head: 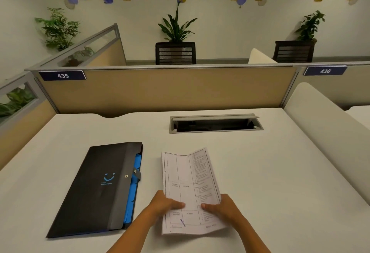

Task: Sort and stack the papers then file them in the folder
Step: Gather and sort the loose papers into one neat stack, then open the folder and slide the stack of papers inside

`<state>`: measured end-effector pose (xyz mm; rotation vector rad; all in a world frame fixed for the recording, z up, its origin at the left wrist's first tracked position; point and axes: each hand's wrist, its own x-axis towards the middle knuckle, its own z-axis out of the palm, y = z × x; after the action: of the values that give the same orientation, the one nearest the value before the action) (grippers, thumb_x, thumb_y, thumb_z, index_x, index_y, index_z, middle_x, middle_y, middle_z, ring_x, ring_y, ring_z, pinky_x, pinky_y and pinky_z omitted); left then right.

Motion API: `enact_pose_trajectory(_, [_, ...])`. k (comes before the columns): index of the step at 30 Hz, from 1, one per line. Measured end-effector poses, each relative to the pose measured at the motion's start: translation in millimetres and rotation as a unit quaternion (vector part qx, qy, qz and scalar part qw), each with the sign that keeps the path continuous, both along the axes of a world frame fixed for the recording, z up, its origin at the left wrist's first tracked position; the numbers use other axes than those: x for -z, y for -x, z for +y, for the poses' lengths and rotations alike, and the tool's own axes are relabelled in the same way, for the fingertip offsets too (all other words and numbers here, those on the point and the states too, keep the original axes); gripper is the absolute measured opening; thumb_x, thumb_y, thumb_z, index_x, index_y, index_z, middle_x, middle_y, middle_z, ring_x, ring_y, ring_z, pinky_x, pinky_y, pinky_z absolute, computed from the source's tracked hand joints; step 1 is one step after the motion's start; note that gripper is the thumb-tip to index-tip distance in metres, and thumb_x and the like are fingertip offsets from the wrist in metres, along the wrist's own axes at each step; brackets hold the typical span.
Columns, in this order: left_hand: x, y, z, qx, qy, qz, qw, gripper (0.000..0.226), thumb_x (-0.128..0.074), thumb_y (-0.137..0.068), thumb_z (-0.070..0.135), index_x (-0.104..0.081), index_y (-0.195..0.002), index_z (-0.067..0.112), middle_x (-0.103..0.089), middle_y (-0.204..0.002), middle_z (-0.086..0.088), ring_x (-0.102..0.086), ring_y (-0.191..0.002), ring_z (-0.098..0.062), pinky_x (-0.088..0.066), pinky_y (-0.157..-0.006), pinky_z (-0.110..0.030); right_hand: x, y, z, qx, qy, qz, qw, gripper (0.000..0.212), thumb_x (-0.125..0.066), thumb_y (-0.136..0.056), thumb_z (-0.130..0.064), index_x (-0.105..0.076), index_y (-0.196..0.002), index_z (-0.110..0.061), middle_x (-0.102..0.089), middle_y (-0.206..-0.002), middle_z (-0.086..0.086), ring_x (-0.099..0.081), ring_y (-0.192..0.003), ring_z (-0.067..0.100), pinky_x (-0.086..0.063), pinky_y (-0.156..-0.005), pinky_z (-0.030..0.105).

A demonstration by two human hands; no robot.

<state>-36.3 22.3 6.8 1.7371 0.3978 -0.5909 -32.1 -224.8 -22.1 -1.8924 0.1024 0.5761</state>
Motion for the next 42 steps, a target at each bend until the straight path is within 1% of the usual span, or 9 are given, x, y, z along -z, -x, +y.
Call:
enact_pose_trajectory(7, [1, 6, -2, 0.017, -0.007, 0.005, 1.0, 0.047, -0.087, -0.068, 0.009, -0.065, -0.11, 0.014, -0.075, -0.106, -0.004, -0.074, -0.087, -0.019, -0.061, -0.071, -0.031, -7, 1, -2, 0.065, -0.066, 0.042, 0.995, 0.029, -0.066, -0.091, -0.029, -0.067, -0.114, -0.011, -0.077, -0.101, 0.004, -0.075, -0.089, 0.022, -0.061, -0.083, 0.042])
enact_pose_trajectory(11, [-2, 5, -8, -0.02, -0.029, -0.071, 0.997, 0.046, -0.085, -0.073, 0.016, -0.062, -0.113, 0.018, -0.072, -0.11, -0.001, -0.071, -0.088, -0.014, -0.06, -0.066, -0.024, -9, 0, -4, 0.096, -0.038, 0.037, 0.994, 0.03, -0.059, -0.096, -0.023, -0.062, -0.122, -0.008, -0.073, -0.111, 0.009, -0.073, -0.096, 0.026, -0.058, -0.089, 0.044])
enact_pose_trajectory(14, [-13, 1, -7, -0.096, -0.085, -0.13, 0.983, 0.043, -0.08, -0.08, 0.027, -0.053, -0.114, 0.021, -0.07, -0.098, -0.001, -0.07, -0.081, -0.017, -0.06, -0.062, -0.026, -12, -5, -9, 0.126, -0.003, 0.027, 0.992, 0.033, -0.058, -0.096, -0.024, -0.059, -0.126, -0.009, -0.071, -0.115, 0.011, -0.071, -0.099, 0.028, -0.058, -0.09, 0.043])
enact_pose_trajectory(19, [-27, -1, 21, -0.183, -0.248, -0.277, 0.91, 0.034, -0.07, -0.088, 0.023, -0.054, -0.118, 0.021, -0.064, -0.101, -0.002, -0.062, -0.073, -0.014, -0.055, -0.058, -0.032, -14, -13, -33, 0.149, 0.055, 0.009, 0.987, 0.036, -0.058, -0.096, -0.026, -0.059, -0.128, -0.009, -0.07, -0.118, 0.011, -0.069, -0.1, 0.029, -0.057, -0.09, 0.041])
enact_pose_trajectory(22, [-28, -2, 47, -0.206, -0.378, -0.321, 0.844, 0.039, -0.071, -0.084, 0.018, -0.056, -0.118, 0.012, -0.061, -0.109, -0.008, -0.06, -0.092, -0.025, -0.049, -0.081, -0.042, -13, -16, -46, 0.164, 0.075, 0.012, 0.984, 0.037, -0.058, -0.095, -0.027, -0.059, -0.128, -0.01, -0.071, -0.116, 0.011, -0.07, -0.099, 0.03, -0.057, -0.091, 0.043])
enact_pose_trajectory(26, [-19, -3, 74, -0.24, -0.475, -0.145, 0.834, 0.076, -0.072, -0.082, 0.035, -0.034, -0.14, 0.006, -0.043, -0.141, -0.021, -0.041, -0.129, -0.044, -0.027, -0.103, -0.068, -14, -18, -55, 0.174, 0.089, 0.013, 0.981, 0.037, -0.058, -0.095, -0.028, -0.059, -0.128, -0.01, -0.071, -0.114, 0.011, -0.069, -0.095, 0.029, -0.057, -0.089, 0.042])
enact_pose_trajectory(30, [-6, 1, 95, -0.198, -0.48, -0.034, 0.854, 0.103, -0.068, -0.079, 0.054, -0.011, -0.151, 0.007, -0.02, -0.156, -0.023, -0.009, -0.145, -0.049, -0.006, -0.104, -0.078, -12, -18, -59, 0.178, 0.096, 0.02, 0.979, 0.037, -0.059, -0.095, -0.028, -0.059, -0.128, -0.01, -0.071, -0.114, 0.012, -0.069, -0.096, 0.031, -0.057, -0.09, 0.044])
enact_pose_trajectory(37, [6, 8, 110, -0.126, -0.487, 0.031, 0.864, 0.117, -0.064, -0.075, 0.069, 0.002, -0.155, 0.013, -0.004, -0.161, -0.023, 0.002, -0.145, -0.051, -0.008, -0.104, -0.078, -14, -16, -63, 0.179, 0.11, 0.026, 0.977, 0.037, -0.059, -0.095, -0.029, -0.059, -0.126, -0.01, -0.071, -0.114, 0.012, -0.07, -0.097, 0.031, -0.056, -0.091, 0.046])
enact_pose_trajectory(42, [3, 10, 113, -0.063, -0.506, 0.033, 0.859, 0.1, -0.045, -0.088, 0.066, 0.008, -0.154, 0.013, -0.005, -0.16, -0.026, -0.01, -0.141, -0.056, -0.02, -0.105, -0.074, -14, -13, -66, 0.188, 0.106, 0.025, 0.976, 0.036, -0.061, -0.093, -0.029, -0.063, -0.124, -0.01, -0.072, -0.11, 0.01, -0.071, -0.091, 0.03, -0.059, -0.085, 0.043])
